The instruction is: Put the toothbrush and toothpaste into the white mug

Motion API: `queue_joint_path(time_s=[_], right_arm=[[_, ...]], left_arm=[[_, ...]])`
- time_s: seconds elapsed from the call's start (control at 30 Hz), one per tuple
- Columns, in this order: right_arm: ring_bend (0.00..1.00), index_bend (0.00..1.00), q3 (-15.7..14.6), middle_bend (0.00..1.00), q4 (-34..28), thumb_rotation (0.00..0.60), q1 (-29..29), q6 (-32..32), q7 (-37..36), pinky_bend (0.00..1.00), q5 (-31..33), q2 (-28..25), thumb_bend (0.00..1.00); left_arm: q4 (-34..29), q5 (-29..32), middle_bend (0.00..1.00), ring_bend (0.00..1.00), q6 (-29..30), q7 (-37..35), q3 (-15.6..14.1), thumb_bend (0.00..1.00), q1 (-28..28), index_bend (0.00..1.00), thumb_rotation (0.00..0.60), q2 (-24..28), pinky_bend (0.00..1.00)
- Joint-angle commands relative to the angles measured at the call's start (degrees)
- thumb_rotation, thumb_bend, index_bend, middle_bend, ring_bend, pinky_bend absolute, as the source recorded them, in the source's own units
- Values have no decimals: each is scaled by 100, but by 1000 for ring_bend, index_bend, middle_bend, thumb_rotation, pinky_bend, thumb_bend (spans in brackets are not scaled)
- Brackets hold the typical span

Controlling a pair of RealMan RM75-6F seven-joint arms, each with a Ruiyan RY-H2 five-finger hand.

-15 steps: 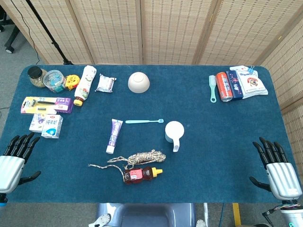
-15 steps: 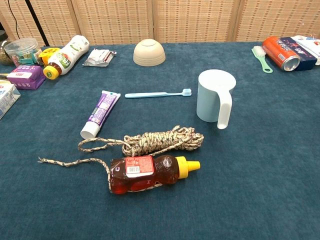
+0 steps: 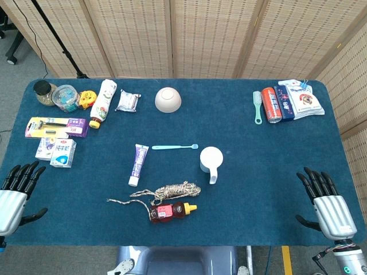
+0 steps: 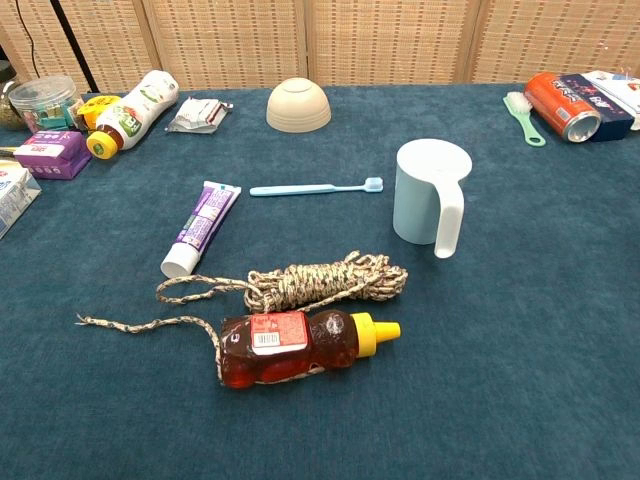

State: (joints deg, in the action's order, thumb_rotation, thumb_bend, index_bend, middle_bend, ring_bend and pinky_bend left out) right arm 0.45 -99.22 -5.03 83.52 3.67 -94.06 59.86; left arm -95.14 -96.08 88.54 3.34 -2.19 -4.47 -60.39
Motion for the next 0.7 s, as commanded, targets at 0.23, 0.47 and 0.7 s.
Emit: queue_joint_path(time_s=[0.23,0.47,0.7], right_arm=[[0,0,495,0,409,600,-1172,-1196,-573,0,-16,288,0],[0,0,787,0,275,600,-2223,-2482,-1365,0,181,422,0],[0,0,1066,0,314,600,-3131,-3587,-1350,0,442,391,0]], left_arm=[[-52,102,0,0,-14,27,55,92,4,0,600,-13,0],[-114,328,0,0,-197,143,141,93,-64,0,600,-47,0],[-120,583,0,0,-418,212,233,93,-158,0,600,-63,0]])
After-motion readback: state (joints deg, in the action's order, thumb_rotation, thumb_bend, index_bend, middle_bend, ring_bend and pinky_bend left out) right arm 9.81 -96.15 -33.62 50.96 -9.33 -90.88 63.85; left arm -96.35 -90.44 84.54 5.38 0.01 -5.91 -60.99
